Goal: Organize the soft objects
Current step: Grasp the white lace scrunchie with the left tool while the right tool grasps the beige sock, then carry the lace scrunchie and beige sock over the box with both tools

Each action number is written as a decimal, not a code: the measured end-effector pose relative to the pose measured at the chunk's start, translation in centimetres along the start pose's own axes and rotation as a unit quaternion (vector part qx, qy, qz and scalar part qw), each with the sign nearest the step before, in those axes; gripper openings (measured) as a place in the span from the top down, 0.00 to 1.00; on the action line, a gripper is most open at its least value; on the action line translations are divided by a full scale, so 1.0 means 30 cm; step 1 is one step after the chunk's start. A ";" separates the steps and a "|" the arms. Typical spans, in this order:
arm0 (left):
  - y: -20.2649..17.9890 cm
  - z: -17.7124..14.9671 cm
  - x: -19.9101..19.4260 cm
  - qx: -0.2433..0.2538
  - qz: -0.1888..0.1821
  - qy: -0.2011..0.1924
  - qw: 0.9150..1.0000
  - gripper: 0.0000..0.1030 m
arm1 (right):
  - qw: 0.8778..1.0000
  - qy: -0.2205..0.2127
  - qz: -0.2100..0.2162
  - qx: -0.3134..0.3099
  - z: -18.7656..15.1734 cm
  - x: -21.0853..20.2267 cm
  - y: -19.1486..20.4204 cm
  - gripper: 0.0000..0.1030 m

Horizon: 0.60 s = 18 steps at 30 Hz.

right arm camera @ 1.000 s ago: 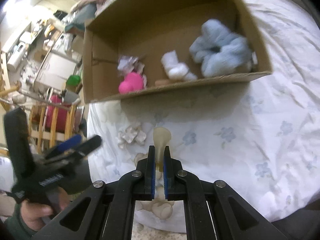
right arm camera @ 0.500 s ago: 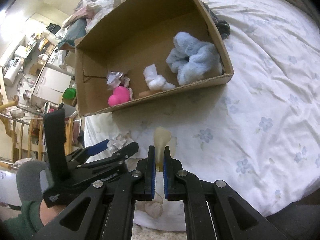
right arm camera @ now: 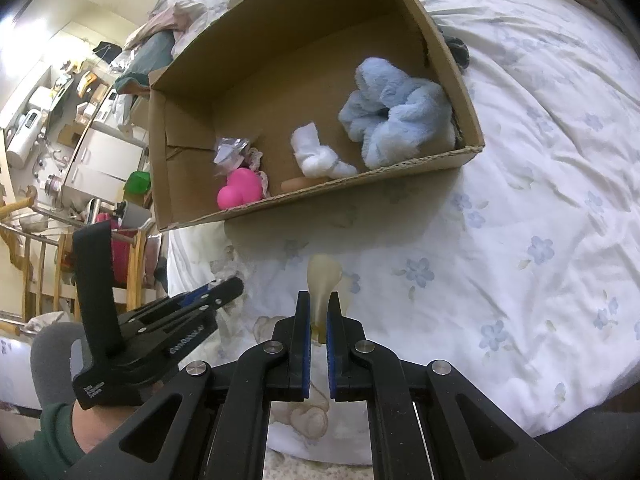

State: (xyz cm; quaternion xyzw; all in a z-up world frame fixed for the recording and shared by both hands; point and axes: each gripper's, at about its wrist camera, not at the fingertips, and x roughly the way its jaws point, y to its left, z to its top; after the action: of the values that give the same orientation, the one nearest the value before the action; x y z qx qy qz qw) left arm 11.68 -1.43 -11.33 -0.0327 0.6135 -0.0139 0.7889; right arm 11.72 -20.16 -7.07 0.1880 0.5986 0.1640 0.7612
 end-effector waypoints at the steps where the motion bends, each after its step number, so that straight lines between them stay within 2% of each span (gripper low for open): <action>1: 0.012 0.000 -0.005 -0.002 0.002 -0.002 1.000 0.88 | 1.000 0.000 0.000 -0.002 0.001 0.001 0.004 0.92; 10: 0.108 -0.046 -0.138 -0.022 0.007 -0.046 0.999 0.88 | 1.000 0.003 0.001 -0.018 -0.007 0.009 0.040 0.92; 14: 0.093 -0.059 -0.223 -0.023 0.007 -0.074 0.997 0.88 | 1.000 -0.004 0.004 -0.026 -0.011 -0.005 0.057 0.92; 18: 0.068 -0.057 -0.330 -0.022 -0.011 -0.104 0.994 0.88 | 0.999 -0.024 0.023 -0.024 -0.003 -0.058 0.066 0.92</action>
State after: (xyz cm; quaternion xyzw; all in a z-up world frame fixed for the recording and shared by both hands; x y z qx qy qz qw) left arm 7.55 1.16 -2.32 -0.0578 0.5277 -0.0054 0.8475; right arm 11.19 -19.25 -4.66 0.1875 0.5713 0.1907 0.7760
